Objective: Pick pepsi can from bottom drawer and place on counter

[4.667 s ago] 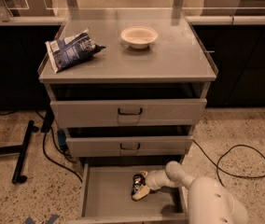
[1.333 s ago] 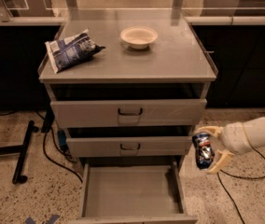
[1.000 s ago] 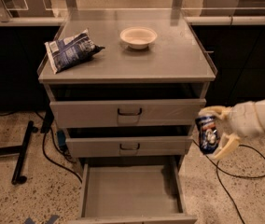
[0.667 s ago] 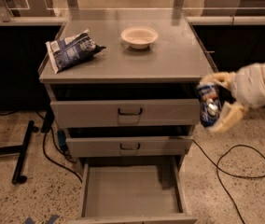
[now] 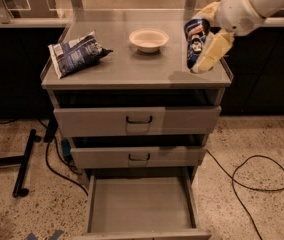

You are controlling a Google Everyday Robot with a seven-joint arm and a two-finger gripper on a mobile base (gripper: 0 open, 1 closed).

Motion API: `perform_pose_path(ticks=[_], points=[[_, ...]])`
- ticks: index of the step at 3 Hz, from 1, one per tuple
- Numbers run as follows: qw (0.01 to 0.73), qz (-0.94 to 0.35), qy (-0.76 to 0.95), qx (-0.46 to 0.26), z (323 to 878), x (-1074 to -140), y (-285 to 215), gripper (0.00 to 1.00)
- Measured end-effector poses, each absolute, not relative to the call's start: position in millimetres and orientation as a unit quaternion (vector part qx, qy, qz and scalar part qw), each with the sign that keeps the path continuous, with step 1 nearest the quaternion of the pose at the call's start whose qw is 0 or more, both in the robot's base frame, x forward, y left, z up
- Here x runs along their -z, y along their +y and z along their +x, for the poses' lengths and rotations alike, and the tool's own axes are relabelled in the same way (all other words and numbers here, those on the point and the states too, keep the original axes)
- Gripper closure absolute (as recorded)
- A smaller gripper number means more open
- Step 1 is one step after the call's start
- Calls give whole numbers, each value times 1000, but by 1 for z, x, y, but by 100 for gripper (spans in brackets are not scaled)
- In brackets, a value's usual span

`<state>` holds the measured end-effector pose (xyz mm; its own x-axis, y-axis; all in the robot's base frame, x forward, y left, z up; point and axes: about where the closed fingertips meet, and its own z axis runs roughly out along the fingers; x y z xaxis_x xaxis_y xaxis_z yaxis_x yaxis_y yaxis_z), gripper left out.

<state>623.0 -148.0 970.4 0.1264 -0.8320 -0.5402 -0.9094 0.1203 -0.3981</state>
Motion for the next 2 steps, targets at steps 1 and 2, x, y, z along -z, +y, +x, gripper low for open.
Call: perform_pose_path(ticks=[1,2], points=[[340,-662,665,-65,671,-976,-111,100],[336,-670,652,-113,724,-949,-40,100]])
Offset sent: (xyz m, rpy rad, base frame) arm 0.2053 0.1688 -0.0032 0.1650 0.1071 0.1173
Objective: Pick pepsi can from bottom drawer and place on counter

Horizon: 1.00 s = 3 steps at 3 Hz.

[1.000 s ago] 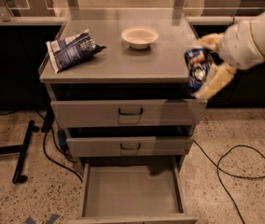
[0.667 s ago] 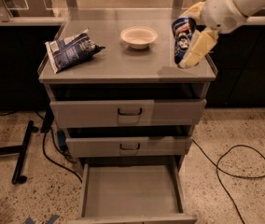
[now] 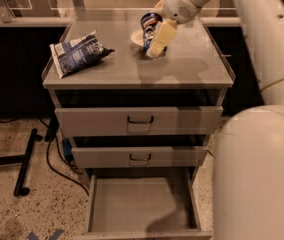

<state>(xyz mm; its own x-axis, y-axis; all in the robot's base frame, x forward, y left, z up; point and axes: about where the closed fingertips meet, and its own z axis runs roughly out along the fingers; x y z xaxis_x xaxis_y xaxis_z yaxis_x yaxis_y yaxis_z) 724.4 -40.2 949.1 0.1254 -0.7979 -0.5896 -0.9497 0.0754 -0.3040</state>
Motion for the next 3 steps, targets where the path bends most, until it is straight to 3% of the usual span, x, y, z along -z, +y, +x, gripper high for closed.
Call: perform_pose_path(ticks=[2,3], points=[[360,-660,626,-206,780,-889,28,100],[361,-666,610,-232,778,-875,32,82]])
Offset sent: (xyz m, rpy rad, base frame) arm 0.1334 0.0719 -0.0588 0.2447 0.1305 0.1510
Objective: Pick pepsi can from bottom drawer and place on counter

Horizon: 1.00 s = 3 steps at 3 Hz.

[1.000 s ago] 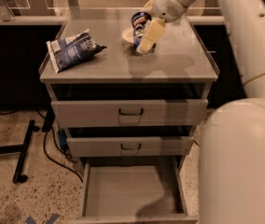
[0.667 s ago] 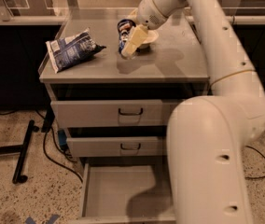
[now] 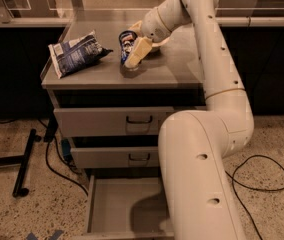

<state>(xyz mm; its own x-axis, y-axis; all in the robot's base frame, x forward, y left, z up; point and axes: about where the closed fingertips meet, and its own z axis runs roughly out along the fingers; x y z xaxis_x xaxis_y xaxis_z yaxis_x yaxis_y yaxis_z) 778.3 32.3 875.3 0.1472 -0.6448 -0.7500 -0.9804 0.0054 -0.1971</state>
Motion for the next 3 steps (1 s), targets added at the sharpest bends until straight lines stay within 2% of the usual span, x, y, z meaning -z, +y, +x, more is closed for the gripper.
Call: perform_pose_path(ticks=[3], points=[[349,-666,609,-252,777,-853,28,12]])
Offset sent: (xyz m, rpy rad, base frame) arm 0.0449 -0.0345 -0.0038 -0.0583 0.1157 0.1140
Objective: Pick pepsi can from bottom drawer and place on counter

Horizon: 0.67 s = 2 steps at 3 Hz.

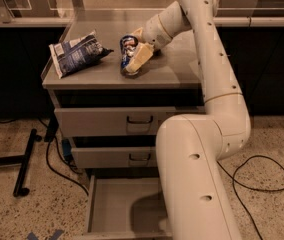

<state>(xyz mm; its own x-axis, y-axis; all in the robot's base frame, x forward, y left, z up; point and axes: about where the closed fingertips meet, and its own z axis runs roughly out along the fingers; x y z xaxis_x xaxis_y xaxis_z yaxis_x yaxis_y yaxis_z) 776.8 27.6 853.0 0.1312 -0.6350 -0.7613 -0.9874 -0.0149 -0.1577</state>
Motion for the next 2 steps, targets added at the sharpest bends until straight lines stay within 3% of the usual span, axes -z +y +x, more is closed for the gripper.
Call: perform_pose_path(ticks=[1,2], points=[[358,-668,605,-243,778,-861,21,0],[358,-668,605,-243,778,-861,21,0]])
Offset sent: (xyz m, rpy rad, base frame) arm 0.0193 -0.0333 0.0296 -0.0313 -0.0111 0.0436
